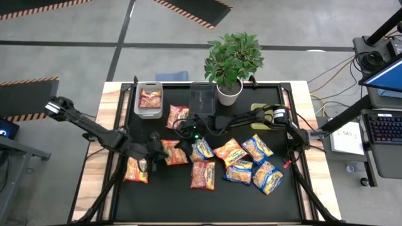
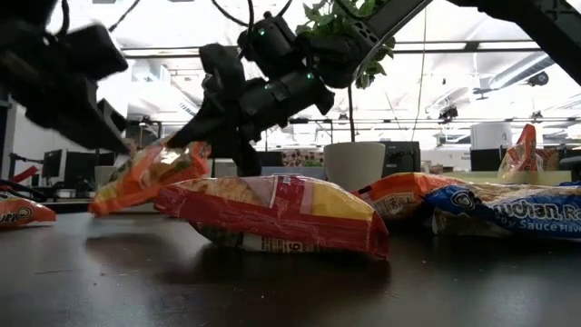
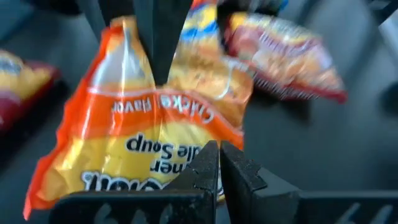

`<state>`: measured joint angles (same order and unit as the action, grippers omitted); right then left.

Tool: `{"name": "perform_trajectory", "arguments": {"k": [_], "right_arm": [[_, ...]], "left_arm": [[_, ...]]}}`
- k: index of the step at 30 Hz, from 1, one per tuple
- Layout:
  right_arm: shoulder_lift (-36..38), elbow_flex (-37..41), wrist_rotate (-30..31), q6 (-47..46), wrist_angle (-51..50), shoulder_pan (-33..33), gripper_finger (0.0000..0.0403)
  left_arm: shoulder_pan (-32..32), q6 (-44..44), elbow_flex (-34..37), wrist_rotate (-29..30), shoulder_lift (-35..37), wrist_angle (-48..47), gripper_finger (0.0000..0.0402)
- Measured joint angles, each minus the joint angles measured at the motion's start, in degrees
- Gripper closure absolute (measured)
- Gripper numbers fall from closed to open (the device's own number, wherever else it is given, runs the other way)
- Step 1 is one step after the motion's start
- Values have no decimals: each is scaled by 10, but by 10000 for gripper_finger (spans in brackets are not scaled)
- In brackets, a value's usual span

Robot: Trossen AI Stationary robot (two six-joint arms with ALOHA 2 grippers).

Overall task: Sort Maruchan noodles
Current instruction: Put the orange noodle pack into the yellow bin

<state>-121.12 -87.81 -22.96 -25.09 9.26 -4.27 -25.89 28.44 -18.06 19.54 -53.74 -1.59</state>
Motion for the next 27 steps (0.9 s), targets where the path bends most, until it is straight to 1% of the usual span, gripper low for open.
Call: {"name": "perform_trajectory", "arguments": {"k": [5,10,12,16,19,24,27], "right_arm": [[19,2,3,17,-22,0,333],[57,13,10,38,-60,1,333],[83,27,26,49,-76,3,333],[149,77,78,56,-82,7,333],[211,125,146,57,-79,16,333],[312,210,334,55,-107,52,333],[372,258,428,26,-128,72,333]], "left_arm": [[0,-52,0,3,89,2,401],[0,-104,-1,54,166,28,401],[0,-126,-2,78,187,38,401],[0,-174,-2,122,214,73,401],[0,-214,-2,155,219,108,401],[2,-284,-2,193,216,174,401],[2,-323,-2,205,210,209,402]]}}
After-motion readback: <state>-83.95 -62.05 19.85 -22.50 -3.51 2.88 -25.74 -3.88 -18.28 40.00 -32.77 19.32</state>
